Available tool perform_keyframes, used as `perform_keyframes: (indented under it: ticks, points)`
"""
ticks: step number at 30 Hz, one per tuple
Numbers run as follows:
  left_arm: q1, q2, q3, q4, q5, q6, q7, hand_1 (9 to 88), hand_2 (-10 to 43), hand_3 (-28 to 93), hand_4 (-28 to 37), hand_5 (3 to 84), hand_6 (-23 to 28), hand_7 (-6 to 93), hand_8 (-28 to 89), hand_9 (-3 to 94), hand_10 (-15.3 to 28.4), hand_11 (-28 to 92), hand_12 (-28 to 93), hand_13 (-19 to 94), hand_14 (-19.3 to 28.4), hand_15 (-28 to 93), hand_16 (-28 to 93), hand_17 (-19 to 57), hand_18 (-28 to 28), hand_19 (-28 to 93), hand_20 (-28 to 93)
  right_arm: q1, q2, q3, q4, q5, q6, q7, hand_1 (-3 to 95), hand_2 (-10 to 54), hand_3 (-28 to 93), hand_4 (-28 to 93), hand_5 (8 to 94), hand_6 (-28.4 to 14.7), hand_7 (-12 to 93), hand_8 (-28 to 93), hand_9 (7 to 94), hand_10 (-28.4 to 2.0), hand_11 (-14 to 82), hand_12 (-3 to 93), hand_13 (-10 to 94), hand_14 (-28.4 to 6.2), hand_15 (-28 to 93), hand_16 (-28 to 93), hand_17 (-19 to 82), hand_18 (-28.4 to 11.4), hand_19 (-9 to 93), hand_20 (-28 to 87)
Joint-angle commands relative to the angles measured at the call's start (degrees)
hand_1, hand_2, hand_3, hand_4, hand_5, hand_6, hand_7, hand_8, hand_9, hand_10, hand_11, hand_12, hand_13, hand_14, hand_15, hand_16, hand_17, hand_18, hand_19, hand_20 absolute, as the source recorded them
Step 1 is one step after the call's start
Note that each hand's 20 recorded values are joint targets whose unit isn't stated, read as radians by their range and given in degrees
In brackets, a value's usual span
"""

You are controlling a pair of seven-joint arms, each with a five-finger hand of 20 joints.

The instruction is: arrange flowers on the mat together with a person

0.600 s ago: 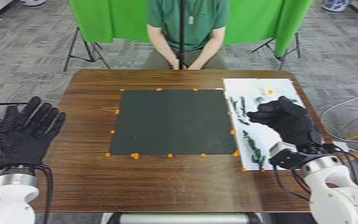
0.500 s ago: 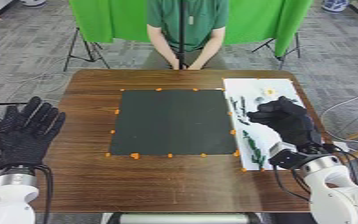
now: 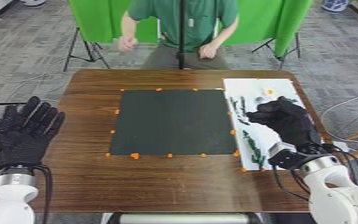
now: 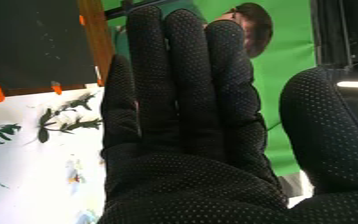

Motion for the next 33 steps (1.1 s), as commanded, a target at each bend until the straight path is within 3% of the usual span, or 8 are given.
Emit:
perform_keyframes:
  ticks: [1,9,18,28,33]
  points:
    - [1.04,-0.26,-0.15,0.31,-0.14,-0.36,0.35,35.9,10.6,68,-28.3,55.4,6.7,26.9,-11,53.6,16.9,29,18,40,17.8,57,0,-5.0,15.4,39,19,-0.73,-0.09,0.54,-0.09,0.35,0.25,-0.29,27.4,11.4,72,-23,64.2,-0.4,43,-14,70.8,-12.3,22.9,22.7,61,-11.6,35,24,21,-16.4,34,23]
    - [0.98,-0.4,-0.36,0.61,-0.21,0.12,0.48,36.0,10.7,67,-28.3,55.4,6.7,27.0,-11,53.6,16.9,29,18,40,17.7,57,0,-5.0,15.4,39,19,-0.3,-0.17,0.24,0.14,0.23,-0.38,-0.21,27.3,11.4,72,-23,64.0,-0.4,43,-14,70.7,-12.3,22.9,22.6,61,-11.6,35,24,21,-16.3,34,23]
    - [0.28,-0.12,-0.44,0.89,0.08,0.03,-0.51,36.1,11.0,67,-28.3,55.4,6.6,27.1,-11,53.5,16.9,29,18,40,17.8,57,0,-5.0,15.4,39,19,-0.08,0.15,0.13,0.23,0.22,-0.11,-0.1,27.3,11.4,72,-23,64.1,-0.5,43,-14,70.7,-12.4,22.9,22.6,61,-11.5,35,24,21,-16.3,34,23]
    - [-0.47,0.4,-0.36,1.29,-0.02,-0.52,-0.48,36.0,11.2,67,-28.3,55.2,6.6,27.1,-11,53.4,16.8,29,18,40,17.6,57,0,-5.1,15.4,39,19,0.84,0.31,-0.59,0.62,0.17,-0.46,0.17,27.3,11.4,72,-23,64.1,-0.5,43,-14,70.9,-12.3,22.9,22.7,61,-11.6,35,24,21,-16.3,34,23]
    - [-0.03,0.23,-0.48,1.12,-0.12,-0.37,-0.38,35.9,11.2,67,-28.3,55.2,6.6,27.2,-11,53.3,16.9,29,18,40,17.7,58,0,-5.1,15.4,39,19,1.14,0.29,-0.96,0.65,0.03,-0.49,-0.07,27.3,11.4,72,-23,64.0,-0.5,43,-14,70.6,-12.4,22.9,22.6,61,-11.7,35,24,21,-16.3,34,23]
